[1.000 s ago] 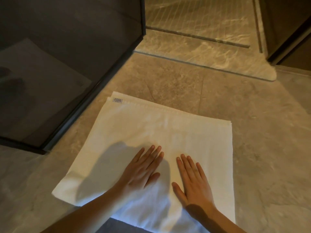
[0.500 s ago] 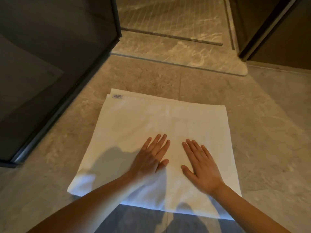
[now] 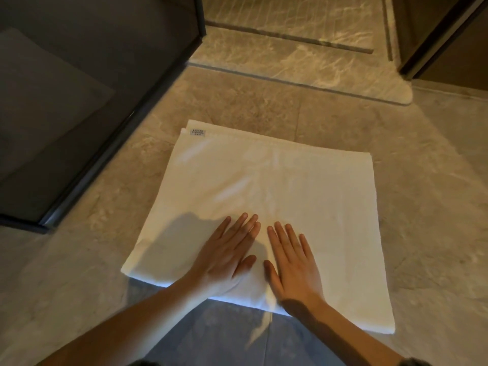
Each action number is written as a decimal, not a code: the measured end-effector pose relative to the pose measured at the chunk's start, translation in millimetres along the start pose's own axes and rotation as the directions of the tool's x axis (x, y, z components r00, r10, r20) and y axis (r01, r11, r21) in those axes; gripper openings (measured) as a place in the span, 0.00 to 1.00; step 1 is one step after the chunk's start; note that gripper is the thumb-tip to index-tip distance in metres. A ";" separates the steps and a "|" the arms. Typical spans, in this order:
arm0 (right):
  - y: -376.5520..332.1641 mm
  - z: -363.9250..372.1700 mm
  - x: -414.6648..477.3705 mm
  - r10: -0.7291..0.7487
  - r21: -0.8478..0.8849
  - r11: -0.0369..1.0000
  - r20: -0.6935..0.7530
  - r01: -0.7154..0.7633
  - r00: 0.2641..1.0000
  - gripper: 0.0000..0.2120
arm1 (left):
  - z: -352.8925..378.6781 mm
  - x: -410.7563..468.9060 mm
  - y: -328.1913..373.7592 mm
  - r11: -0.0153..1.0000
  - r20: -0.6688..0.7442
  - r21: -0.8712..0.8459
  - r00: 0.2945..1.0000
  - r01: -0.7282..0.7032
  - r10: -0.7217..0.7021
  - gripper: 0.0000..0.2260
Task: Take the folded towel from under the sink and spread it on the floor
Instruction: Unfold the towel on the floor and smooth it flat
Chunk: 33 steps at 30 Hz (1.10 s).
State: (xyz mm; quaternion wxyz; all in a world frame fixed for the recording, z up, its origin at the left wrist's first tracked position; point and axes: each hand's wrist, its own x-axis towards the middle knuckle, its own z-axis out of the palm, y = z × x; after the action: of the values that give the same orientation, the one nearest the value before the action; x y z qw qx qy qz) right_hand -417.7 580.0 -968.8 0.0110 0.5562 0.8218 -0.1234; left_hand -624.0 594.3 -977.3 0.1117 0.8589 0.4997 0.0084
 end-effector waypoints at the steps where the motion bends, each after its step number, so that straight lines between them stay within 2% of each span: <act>1: -0.1 0.3 -0.2 -0.003 0.000 1.000 0.004 0.003 1.000 0.30 | -0.7 -0.2 0.1 1.000 -0.006 -0.006 1.000 -0.009 0.009 0.28; 5: 19.8 -3.9 -8.4 0.019 0.014 1.000 0.003 -0.019 1.000 0.30 | -7.8 -19.8 -19.8 1.000 -0.054 -0.017 0.999 0.003 -0.004 0.27; 11: 70.1 -15.4 -36.9 0.197 0.036 0.980 -0.040 -0.195 0.980 0.30 | -13.4 -62.2 -64.7 0.993 -0.084 0.010 0.989 0.119 -0.118 0.28; 19: 66.0 -19.3 -38.0 0.219 0.011 0.976 -0.010 -0.219 0.976 0.31 | -15.8 -62.2 -64.5 0.994 -0.042 -0.005 0.993 0.107 -0.107 0.28; 26: 37.3 -37.3 -26.1 0.326 0.100 0.942 -0.034 -0.322 0.945 0.34 | -40.5 -22.8 -90.1 0.999 0.000 0.027 1.000 -0.017 0.017 0.27; 33: 13.3 -26.3 -9.2 0.407 -0.004 0.913 0.070 -0.408 0.911 0.37 | -48.1 37.2 -122.0 0.989 0.066 0.081 0.991 -0.124 0.119 0.26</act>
State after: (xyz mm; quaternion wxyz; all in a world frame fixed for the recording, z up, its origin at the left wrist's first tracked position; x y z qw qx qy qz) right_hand -398.9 581.9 -944.5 0.0622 0.7108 0.6861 -0.1418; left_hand -715.9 693.1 -958.5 0.0893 0.8917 0.4426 -0.0323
